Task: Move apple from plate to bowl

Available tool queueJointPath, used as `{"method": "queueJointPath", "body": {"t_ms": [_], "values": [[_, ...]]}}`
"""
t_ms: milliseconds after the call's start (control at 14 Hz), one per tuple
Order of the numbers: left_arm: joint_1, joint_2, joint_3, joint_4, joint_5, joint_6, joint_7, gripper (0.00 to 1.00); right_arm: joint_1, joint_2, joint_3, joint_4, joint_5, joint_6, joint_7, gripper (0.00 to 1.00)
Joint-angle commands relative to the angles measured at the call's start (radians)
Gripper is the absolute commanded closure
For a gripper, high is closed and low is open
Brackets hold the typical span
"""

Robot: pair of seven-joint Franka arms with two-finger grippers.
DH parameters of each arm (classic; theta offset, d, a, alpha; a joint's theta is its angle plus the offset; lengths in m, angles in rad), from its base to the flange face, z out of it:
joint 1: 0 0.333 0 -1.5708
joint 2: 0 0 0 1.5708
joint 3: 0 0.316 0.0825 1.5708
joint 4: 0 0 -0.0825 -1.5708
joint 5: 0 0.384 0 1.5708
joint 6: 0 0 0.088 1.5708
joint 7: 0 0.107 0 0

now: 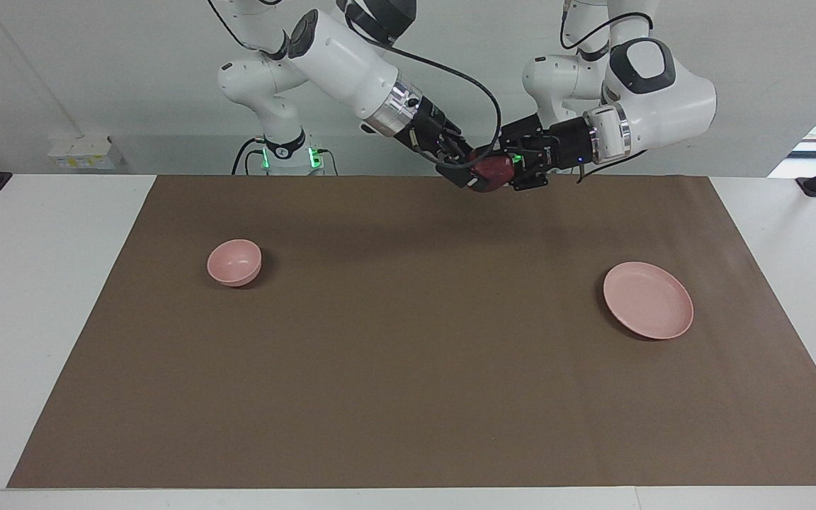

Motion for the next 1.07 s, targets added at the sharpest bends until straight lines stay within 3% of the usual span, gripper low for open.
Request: {"method": "queueJointPath", "body": {"t_ms": [0, 71, 143, 429, 714, 1000], "values": [[-0.016, -0.031, 0.001, -0.019, -0.014, 0.009, -0.054, 0.29, 0.01, 0.003, 0.006, 0.007, 0.022, 0.031, -0.007, 1.0], [-0.016, -0.032, 0.003, -0.017, -0.014, 0.009, -0.057, 0.1, 0.008, 0.003, 0.004, 0.007, 0.021, 0.031, -0.011, 1.0], [-0.014, -0.035, 0.003, -0.014, -0.011, 0.011, -0.069, 0.0, 0.004, 0.003, 0.004, 0.007, 0.015, 0.03, -0.014, 1.0], [-0.001, -0.046, 0.006, 0.019, 0.073, 0.008, -0.142, 0.0, -0.001, 0.003, 0.003, 0.007, 0.004, 0.03, -0.034, 1.0], [0.001, -0.05, 0.009, 0.102, 0.347, 0.006, -0.314, 0.0, -0.029, 0.003, 0.001, 0.007, -0.085, 0.018, -0.212, 1.0], [0.006, -0.047, 0.014, 0.141, 0.565, 0.003, -0.432, 0.0, -0.036, 0.0, -0.002, 0.009, -0.261, -0.004, -0.355, 1.0]]}}
